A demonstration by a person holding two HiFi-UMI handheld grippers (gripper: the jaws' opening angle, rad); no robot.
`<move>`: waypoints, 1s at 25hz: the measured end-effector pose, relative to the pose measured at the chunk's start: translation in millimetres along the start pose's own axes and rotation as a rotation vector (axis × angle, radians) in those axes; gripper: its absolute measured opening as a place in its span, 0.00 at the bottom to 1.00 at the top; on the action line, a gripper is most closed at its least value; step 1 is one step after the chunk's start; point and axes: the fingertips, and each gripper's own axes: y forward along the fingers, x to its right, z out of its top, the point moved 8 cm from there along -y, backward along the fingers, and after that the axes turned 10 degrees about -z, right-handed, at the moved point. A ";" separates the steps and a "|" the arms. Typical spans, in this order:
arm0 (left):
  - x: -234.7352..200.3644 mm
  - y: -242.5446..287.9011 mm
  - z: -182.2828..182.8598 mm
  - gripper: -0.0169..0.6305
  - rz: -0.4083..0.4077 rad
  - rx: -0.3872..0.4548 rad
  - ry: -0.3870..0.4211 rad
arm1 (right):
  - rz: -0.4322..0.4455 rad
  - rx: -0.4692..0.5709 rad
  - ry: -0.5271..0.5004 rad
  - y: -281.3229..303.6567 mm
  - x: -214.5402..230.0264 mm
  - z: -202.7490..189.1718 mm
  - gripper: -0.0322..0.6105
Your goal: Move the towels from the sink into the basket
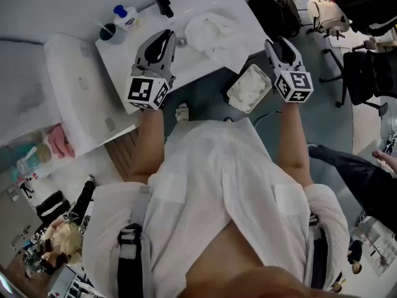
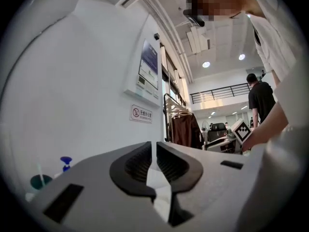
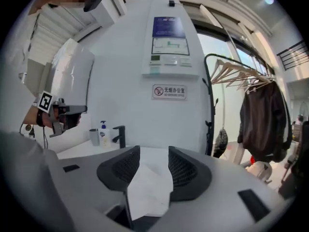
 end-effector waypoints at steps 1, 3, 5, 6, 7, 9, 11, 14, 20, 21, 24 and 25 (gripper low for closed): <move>-9.0 -9.5 -1.4 0.09 0.020 -0.002 -0.004 | 0.031 -0.023 -0.015 11.3 -11.0 -0.3 0.37; -26.6 -29.2 -4.1 0.09 0.063 -0.003 -0.013 | 0.094 -0.071 -0.049 34.5 -33.9 -1.1 0.41; -44.2 -48.8 -7.1 0.09 0.101 -0.002 -0.019 | 0.151 -0.113 -0.093 57.9 -57.9 -2.0 0.43; -52.8 -58.5 -9.0 0.09 0.119 0.000 -0.023 | 0.177 -0.132 -0.117 69.7 -70.3 -2.5 0.44; -61.1 -68.4 -11.3 0.09 0.137 0.002 -0.028 | 0.204 -0.150 -0.141 81.6 -83.1 -3.4 0.45; -76.6 -89.0 -16.4 0.09 0.177 0.005 -0.038 | 0.263 -0.187 -0.191 105.2 -109.7 -5.9 0.47; -91.5 -106.7 -21.0 0.09 0.209 0.006 -0.048 | 0.317 -0.229 -0.243 126.8 -134.8 -8.9 0.48; -112.8 -125.7 -26.5 0.09 0.220 0.006 -0.063 | 0.370 -0.307 -0.313 153.3 -166.5 -15.1 0.51; -143.4 -155.3 -38.2 0.09 0.242 0.012 -0.096 | 0.461 -0.504 -0.488 200.0 -210.4 -43.3 0.56; -147.1 -157.6 -40.4 0.09 0.240 0.010 -0.100 | 0.467 -0.540 -0.508 205.9 -214.0 -49.5 0.56; -155.5 -161.1 -50.7 0.09 0.238 -0.001 -0.121 | 0.489 -0.652 -0.587 220.5 -220.4 -70.2 0.58; -157.7 -161.4 -54.9 0.09 0.238 -0.004 -0.129 | 0.500 -0.688 -0.625 225.4 -222.1 -77.8 0.58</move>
